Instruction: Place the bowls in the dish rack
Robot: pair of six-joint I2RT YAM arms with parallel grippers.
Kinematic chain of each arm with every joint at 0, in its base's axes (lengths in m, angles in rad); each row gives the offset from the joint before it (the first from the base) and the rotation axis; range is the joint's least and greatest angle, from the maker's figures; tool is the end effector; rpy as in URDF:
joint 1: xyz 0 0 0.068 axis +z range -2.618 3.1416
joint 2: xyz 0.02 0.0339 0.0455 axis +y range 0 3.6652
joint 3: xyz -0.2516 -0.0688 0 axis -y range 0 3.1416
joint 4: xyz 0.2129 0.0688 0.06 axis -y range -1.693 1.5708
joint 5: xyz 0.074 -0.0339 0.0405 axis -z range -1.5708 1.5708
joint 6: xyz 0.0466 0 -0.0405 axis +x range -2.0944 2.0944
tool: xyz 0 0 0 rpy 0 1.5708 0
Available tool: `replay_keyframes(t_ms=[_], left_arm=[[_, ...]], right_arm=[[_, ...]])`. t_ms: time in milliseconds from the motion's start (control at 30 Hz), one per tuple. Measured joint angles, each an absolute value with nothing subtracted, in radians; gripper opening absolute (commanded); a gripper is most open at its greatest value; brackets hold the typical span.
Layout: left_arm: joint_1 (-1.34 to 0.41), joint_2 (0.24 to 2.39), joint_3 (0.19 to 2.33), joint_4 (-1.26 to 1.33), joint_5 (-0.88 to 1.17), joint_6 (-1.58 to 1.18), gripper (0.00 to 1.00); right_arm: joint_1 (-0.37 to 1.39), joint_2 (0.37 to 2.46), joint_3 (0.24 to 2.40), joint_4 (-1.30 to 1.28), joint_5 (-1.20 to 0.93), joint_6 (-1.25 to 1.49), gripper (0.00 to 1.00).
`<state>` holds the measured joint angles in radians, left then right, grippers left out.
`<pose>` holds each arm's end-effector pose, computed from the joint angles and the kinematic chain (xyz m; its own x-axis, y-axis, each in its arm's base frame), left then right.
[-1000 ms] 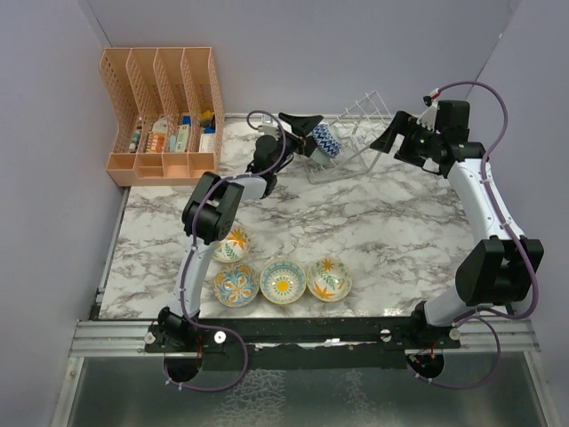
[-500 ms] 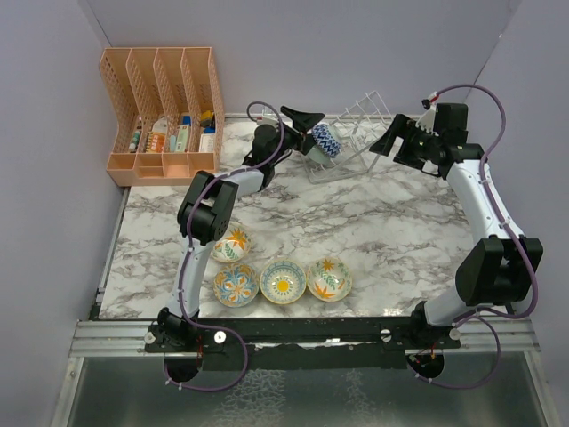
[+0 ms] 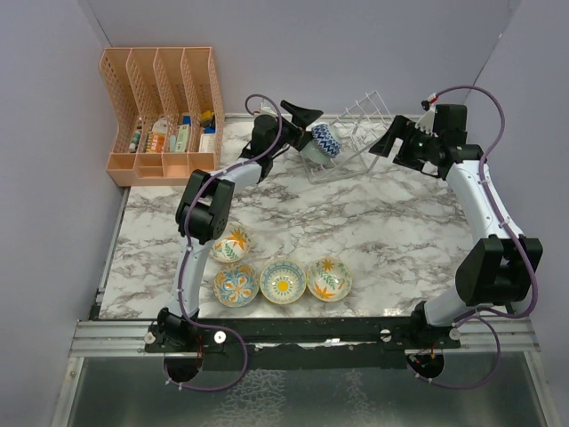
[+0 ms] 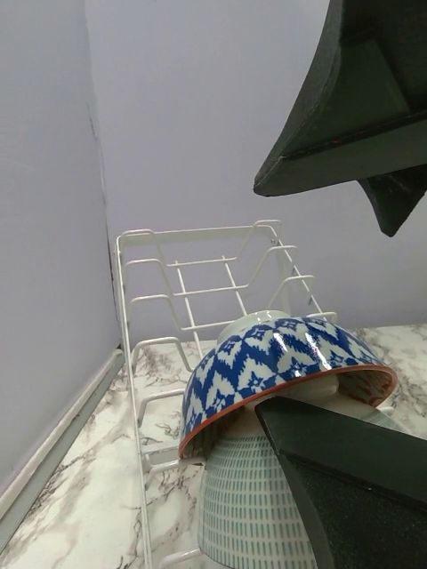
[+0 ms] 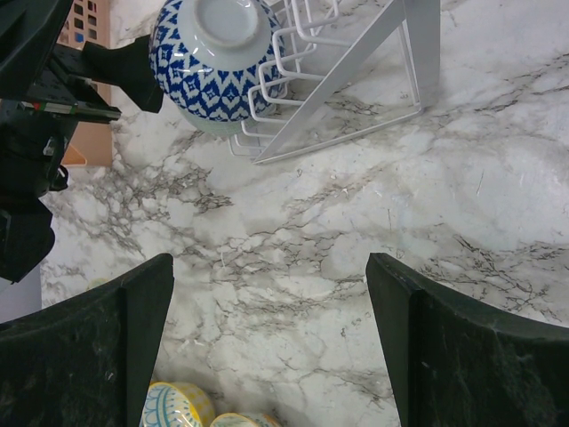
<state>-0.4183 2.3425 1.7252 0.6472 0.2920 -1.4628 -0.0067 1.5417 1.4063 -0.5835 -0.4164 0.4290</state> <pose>0.4719 -0.2244 0.2231 -0.6452 -0.7551 -0.1163 0.0974 0.0697 -0.9928 0.3196 0.0167 0.3189 -0.7229 0.3853 -0.5735 0.0027 0.8317 0.5553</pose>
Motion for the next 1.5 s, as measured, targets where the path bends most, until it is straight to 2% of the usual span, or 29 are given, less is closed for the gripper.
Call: replay_keyframes(t_ms=[1167, 1500], left_arm=[[-0.418, 2.373, 1.882, 0.446, 0.307, -1.373, 0.99], [-0.418, 2.373, 1.960, 0.299, 0.314, -1.303, 0.99]], right_arm=[[-0.007, 1.542, 1.406, -0.583, -0.417, 0.429, 0.89], [-0.007, 1.542, 1.404, -0.583, -0.417, 0.429, 0.89]])
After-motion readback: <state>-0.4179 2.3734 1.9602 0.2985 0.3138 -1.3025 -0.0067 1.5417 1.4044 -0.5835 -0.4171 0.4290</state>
